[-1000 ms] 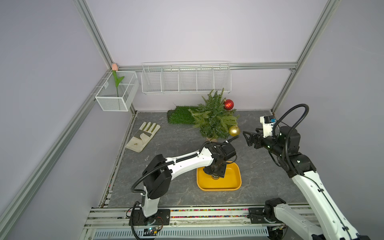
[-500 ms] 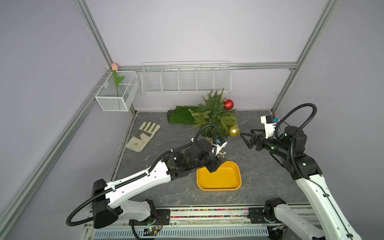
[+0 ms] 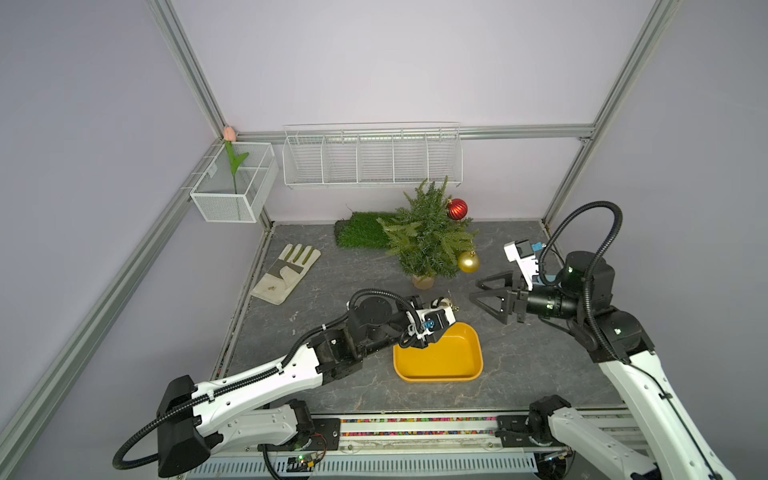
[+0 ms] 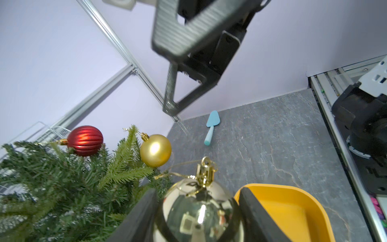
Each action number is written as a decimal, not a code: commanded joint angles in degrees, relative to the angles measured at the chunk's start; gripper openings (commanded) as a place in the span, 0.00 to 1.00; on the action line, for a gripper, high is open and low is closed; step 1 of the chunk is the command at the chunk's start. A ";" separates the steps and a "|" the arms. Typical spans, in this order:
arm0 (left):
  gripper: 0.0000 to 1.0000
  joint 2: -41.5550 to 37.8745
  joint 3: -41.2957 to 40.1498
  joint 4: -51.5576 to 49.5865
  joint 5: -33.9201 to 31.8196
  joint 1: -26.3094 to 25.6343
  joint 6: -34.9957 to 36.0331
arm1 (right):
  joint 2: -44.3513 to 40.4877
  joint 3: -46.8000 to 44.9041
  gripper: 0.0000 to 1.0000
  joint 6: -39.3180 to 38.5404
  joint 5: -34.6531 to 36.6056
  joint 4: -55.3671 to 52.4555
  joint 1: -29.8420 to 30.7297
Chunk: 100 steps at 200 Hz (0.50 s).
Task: Decorate the small christmas tree with ornaments
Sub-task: Pick up an ornament from the container, then hang an ornament on the christmas tree.
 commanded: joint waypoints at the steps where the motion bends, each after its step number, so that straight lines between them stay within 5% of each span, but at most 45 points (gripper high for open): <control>1: 0.55 -0.81 -0.60 3.97 1.12 0.19 4.65 | 1.38 0.68 0.95 -1.05 0.49 -5.71 2.70; 46: 0.55 -0.42 -0.30 3.15 0.07 0.16 5.02 | 5.44 1.12 0.99 1.24 11.44 -5.81 11.90; 100: 0.55 -0.42 -0.23 1.68 -0.57 0.14 5.30 | 9.87 1.51 0.88 5.70 15.58 1.10 15.98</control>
